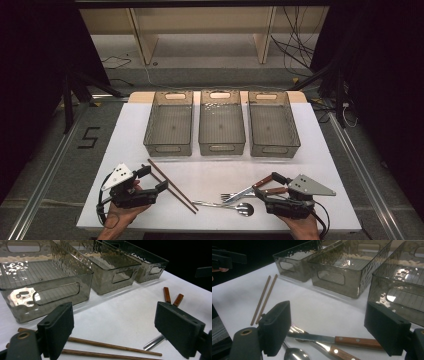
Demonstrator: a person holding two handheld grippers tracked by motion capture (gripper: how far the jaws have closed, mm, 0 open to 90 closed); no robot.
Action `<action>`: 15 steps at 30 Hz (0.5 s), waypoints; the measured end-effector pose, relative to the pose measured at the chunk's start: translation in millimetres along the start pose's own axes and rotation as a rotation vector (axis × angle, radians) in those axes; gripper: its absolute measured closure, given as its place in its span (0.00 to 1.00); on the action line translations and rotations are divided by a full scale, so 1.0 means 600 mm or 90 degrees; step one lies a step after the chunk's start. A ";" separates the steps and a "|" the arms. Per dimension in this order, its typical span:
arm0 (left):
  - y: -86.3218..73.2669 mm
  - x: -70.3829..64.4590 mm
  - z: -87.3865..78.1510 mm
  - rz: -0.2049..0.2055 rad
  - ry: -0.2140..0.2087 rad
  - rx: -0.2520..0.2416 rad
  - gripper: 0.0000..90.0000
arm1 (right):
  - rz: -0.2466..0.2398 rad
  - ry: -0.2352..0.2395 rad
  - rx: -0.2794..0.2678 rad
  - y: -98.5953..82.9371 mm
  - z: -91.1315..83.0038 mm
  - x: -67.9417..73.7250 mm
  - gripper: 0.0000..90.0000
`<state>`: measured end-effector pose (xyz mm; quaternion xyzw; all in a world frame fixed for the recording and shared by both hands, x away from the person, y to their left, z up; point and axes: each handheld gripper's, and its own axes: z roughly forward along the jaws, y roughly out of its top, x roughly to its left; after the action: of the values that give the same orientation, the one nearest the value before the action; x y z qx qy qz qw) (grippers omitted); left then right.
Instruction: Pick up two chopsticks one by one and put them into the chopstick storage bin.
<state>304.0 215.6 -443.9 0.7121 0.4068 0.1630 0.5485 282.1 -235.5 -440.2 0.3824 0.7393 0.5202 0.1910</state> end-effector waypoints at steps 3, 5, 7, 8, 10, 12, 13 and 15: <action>0.000 0.002 0.000 0.001 0.001 0.002 0.17 | 0.000 0.000 0.001 0.000 0.000 0.000 0.25; 0.000 0.002 0.000 0.001 0.000 0.003 0.17 | -0.001 0.000 0.001 0.000 0.001 0.001 0.25; 0.001 0.002 0.000 0.002 0.000 0.004 0.17 | -0.002 0.001 0.002 0.000 0.000 0.001 0.25; 0.001 0.002 0.001 0.001 0.000 0.003 0.17 | -0.002 0.001 0.004 0.000 0.001 0.001 0.25; 0.001 0.001 0.002 0.000 -0.001 0.005 0.17 | -0.002 0.001 0.003 0.000 0.001 0.000 0.25; 0.001 0.001 0.003 -0.001 -0.002 0.009 0.17 | -0.001 0.001 0.004 0.000 0.000 0.000 0.25; 0.001 0.001 0.004 0.002 -0.003 0.013 0.17 | -0.001 0.002 0.003 0.000 0.000 0.000 0.25; 0.002 0.002 0.005 0.000 -0.006 0.017 0.17 | -0.002 0.002 0.004 0.000 0.000 0.001 0.25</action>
<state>307.1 214.3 -444.1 0.7199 0.4066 0.1541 0.5411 282.0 -235.2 -440.0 0.3814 0.7419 0.5180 0.1891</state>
